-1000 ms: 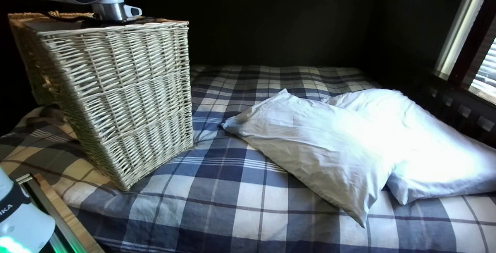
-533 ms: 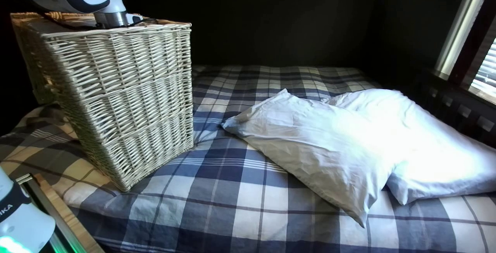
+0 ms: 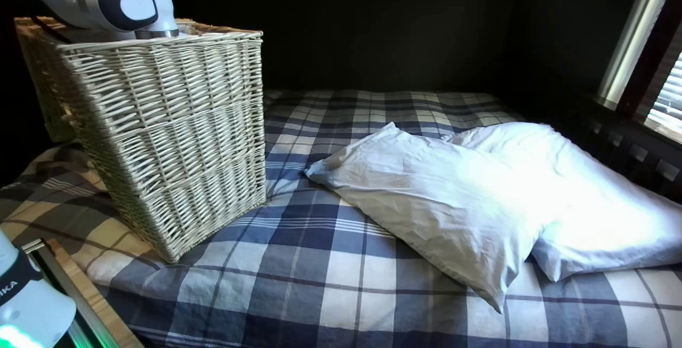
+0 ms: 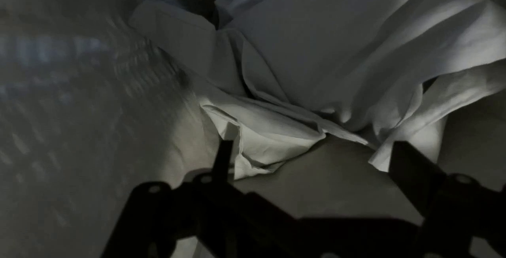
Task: Move the basket to the right then remove the pillow case from the basket and put it on the bed.
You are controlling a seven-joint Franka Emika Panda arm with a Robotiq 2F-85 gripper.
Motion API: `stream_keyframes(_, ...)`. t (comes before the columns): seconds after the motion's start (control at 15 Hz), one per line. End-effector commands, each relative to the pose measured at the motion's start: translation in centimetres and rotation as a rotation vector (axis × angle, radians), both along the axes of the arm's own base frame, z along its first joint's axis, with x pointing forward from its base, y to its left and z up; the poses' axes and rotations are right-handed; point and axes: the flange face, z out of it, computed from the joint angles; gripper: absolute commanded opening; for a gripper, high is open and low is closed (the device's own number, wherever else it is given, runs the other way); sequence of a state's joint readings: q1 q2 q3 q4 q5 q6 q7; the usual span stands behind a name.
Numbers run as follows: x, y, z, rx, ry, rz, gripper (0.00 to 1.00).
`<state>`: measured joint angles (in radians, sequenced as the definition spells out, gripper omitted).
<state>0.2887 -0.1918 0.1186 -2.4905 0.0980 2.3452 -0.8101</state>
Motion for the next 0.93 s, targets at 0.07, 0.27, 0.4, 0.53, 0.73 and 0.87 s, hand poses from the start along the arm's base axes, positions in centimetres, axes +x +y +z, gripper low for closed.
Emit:
stream_keyframes(0.07,1.7,0.3,-3.0,-0.032,0.003,0.073,1.0)
stream_keyframes(0.27,2.7,0.7,-4.3,-0.046,-0.008,0.094,1.0)
stream_keyframes(0.4,3.4,1.0,-4.7,-0.058,-0.015,0.104,1.0)
stream_keyframes(0.53,4.0,1.1,-4.6,-0.069,-0.027,0.109,1.0)
stream_keyframes(0.73,4.9,0.6,-4.4,-0.102,-0.056,0.097,1.0)
stream_keyframes(0.87,5.3,0.1,-4.5,-0.126,-0.063,0.078,1.0)
